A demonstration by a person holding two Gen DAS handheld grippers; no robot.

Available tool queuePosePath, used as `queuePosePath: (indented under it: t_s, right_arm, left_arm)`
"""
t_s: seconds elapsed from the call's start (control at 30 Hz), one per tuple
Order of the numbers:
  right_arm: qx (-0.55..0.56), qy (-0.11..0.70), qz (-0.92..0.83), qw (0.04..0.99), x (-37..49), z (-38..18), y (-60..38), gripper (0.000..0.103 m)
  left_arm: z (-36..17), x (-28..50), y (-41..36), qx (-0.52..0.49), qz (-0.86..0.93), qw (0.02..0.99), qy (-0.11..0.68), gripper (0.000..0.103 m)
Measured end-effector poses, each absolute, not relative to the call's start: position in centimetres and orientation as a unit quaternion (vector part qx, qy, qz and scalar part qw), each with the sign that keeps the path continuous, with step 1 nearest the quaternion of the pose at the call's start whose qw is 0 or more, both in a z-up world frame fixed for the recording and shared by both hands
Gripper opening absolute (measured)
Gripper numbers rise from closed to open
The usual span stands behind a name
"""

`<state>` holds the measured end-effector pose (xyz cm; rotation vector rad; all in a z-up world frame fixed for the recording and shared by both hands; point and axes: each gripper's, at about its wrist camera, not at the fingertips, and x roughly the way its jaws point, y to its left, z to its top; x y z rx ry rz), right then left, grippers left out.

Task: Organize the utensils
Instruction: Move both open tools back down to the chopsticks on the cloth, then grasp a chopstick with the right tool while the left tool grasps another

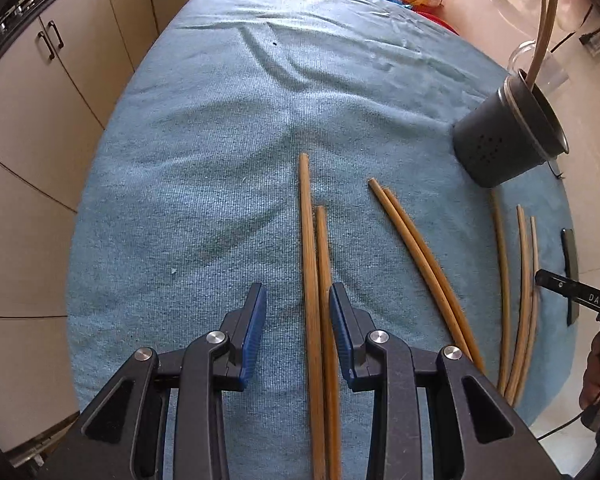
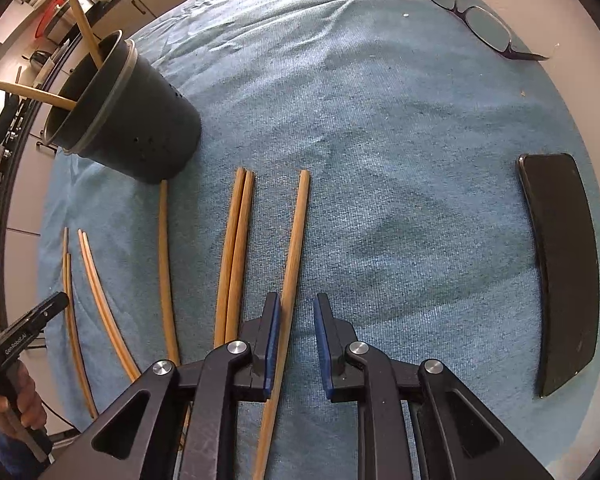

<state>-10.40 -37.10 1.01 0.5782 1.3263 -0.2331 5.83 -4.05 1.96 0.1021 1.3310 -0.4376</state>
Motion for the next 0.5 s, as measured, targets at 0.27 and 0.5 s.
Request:
queuePosePath:
  t_s: [0.27, 0.5]
  right_arm:
    - [0.274, 0.605, -0.106, 0.740, -9.8, 0.6, -36.8, 0.017]
    - [0.263, 0.610, -0.114, 0.739, -9.6, 0.6, -37.1, 0.017]
  left_arm:
    - [2.0, 5.9, -3.4, 0.047, -0.204, 0.760, 0.615, 0.031]
    - [2.0, 7.1, -4.5, 0.067, -0.191, 0.758, 0.620, 0.031]
